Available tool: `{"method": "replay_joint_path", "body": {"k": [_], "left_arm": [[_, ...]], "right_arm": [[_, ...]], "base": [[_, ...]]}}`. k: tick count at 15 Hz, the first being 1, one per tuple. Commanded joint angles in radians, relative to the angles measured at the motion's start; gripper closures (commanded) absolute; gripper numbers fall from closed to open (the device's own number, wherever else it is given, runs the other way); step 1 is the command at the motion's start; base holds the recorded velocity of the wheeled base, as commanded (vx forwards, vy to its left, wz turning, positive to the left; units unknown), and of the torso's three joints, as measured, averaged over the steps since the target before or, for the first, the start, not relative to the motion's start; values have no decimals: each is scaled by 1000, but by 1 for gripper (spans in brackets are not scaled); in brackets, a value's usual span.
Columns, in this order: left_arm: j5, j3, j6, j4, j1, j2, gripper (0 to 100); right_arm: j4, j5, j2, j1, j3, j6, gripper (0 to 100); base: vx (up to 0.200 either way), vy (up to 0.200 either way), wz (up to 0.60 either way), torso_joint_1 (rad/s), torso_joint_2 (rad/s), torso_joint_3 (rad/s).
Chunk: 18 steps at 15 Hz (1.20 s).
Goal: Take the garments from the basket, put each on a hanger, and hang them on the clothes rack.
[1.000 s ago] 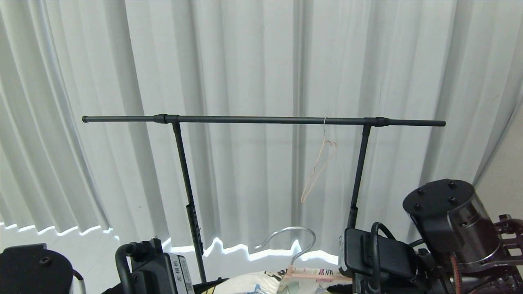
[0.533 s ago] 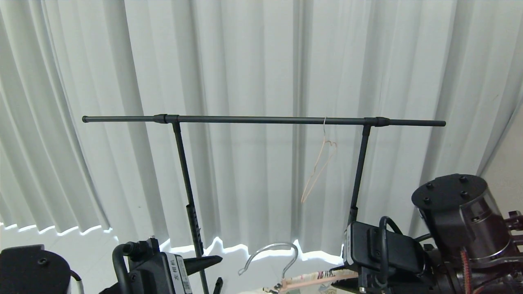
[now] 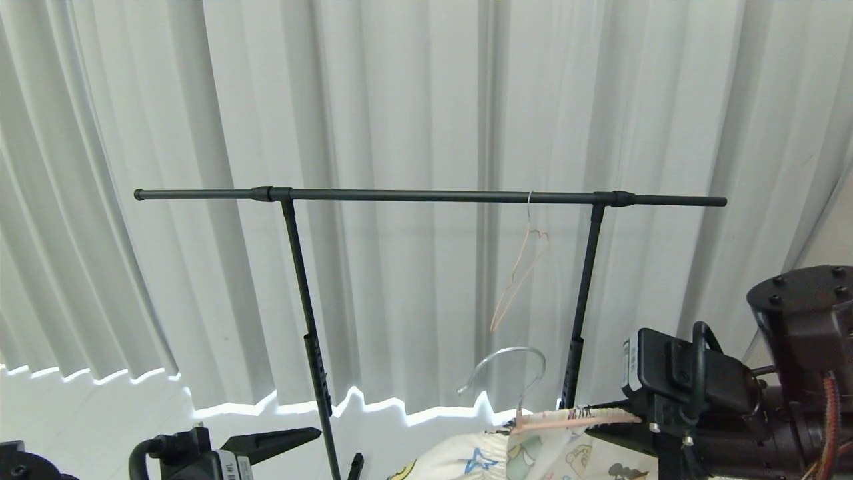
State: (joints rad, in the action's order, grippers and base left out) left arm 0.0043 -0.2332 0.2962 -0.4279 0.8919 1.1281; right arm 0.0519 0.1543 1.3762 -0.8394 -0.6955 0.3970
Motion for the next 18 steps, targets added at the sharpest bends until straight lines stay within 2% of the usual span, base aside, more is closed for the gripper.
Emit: {"method": "replay_joint_path", "body": {"k": [1, 3, 4, 6, 7, 9, 12, 17, 18], "left_arm": [[0, 8, 0, 1, -1, -45, 0], [0, 40, -2, 1, -30, -45, 0], [-1, 45, -42, 1, -56, -30, 0], [-7, 5, -261, 1, -82, 47, 0], [-9, -3, -310, 1, -82, 53, 0], [-38, 26, -310, 1, -87, 64, 0], [-41, 14, -307, 1, -177, 131, 0], [-44, 17, -307, 0, -180, 108, 0], [-96, 22, -307, 1, -172, 53, 0]], "right_arm": [[0, 1, -29, 40, 5, 0, 100], [6, 1, -48, 88, 1, -1, 100], [6, 2, -63, 98, -5, -3, 100], [13, 5, -100, 98, -2, -9, 100], [11, 5, -117, 98, 2, -12, 100], [13, 5, -132, 98, -2, -14, 100], [26, 10, -157, 98, -5, -15, 100], [23, 7, -181, 112, -4, -41, 100], [23, 7, -183, 129, -4, -41, 100]], "base": [[0, 0, 0, 0, 0, 0], [0, 0, 0, 0, 0, 0], [0, 0, 0, 0, 0, 0], [0, 0, 0, 0, 0, 0], [0, 0, 0, 0, 0, 0], [0, 0, 0, 0, 0, 0], [0, 0, 0, 0, 0, 0], [0, 0, 0, 0, 0, 0], [0, 0, 0, 0, 0, 0]]}}
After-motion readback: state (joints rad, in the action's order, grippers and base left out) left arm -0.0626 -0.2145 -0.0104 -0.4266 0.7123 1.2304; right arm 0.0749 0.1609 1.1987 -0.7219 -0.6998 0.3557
